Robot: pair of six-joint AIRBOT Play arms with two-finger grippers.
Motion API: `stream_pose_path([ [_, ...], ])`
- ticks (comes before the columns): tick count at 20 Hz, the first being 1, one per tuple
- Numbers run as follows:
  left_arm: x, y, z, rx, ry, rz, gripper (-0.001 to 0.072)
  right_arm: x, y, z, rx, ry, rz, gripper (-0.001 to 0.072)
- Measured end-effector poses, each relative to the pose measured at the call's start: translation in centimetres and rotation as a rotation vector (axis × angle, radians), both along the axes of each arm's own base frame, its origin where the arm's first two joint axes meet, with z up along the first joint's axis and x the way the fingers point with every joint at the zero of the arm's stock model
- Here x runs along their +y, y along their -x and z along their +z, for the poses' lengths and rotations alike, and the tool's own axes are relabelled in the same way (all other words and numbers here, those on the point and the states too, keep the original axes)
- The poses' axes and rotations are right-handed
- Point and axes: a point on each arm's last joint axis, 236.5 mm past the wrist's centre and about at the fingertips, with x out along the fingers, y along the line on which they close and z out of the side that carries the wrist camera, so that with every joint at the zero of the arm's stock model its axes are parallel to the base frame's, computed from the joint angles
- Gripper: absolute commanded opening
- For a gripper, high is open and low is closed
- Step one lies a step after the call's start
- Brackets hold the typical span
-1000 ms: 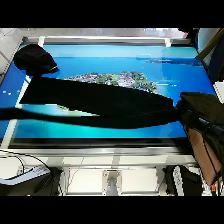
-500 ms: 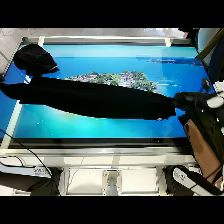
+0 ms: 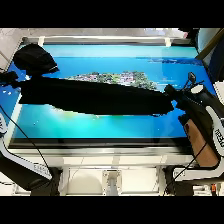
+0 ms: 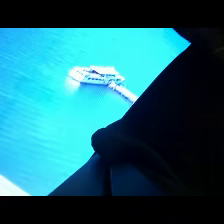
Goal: Fold the clothes and pants, and hang the long-sleeved shirts on hangers.
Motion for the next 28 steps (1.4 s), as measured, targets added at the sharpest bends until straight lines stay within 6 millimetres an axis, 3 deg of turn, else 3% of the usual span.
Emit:
stream_pose_path([
  [2,-0.2,-1.1,-0.3,-0.025,-0.01,-0.005,0.0008,-0.4,-0.6,-0.2,-0.013,0.006,-0.021,0.0023],
  [3,-0.3,-1.6,-0.3,-0.037,-0.017,-0.011,0.0141,-0.5,-0.8,-0.3,-0.018,0.008,-0.027,0.0121],
  [4,-0.4,-2.1,-0.1,-0.053,-0.032,-0.017,0.0521,-0.7,-1.0,-0.3,-0.024,0.014,-0.032,0.0357],
  [5,-0.4,-2.4,0.0,-0.063,-0.04,-0.02,0.067,-1.1,-1.2,-0.2,-0.035,0.026,-0.039,0.0461],
  [8,-1.1,-2.8,0.3,-0.074,-0.034,-0.026,0.067,-0.9,-1.5,0.4,-0.042,0.015,-0.04,0.046],
  [11,-1.0,-1.9,2.8,-0.076,-0.061,-0.017,0.0669,-1.1,-1.6,2.5,-0.041,0.027,0.005,0.0465],
  [13,-1.2,-1.2,6.1,-0.106,-0.091,-0.016,0.0668,-1.6,-1.2,4.2,-0.016,0.026,0.045,0.0516],
  [18,-2.7,0.7,16.3,-0.252,-0.174,-0.028,0.0669,-4.0,0.8,6.1,0.039,-0.002,0.105,0.0516],
  [22,-5.9,2.0,21.9,-0.334,-0.202,-0.066,0.0669,-4.4,2.5,4.1,0.11,-0.029,0.198,0.0531],
  [24,-8.0,2.0,23.1,-0.346,-0.2,-0.099,0.0669,-4.0,2.8,2.4,0.135,-0.075,0.236,0.057],
  [28,-13.4,1.0,23.9,-0.335,-0.218,-0.231,0.0669,-3.5,2.4,-0.7,0.13,-0.194,0.268,0.0572],
])
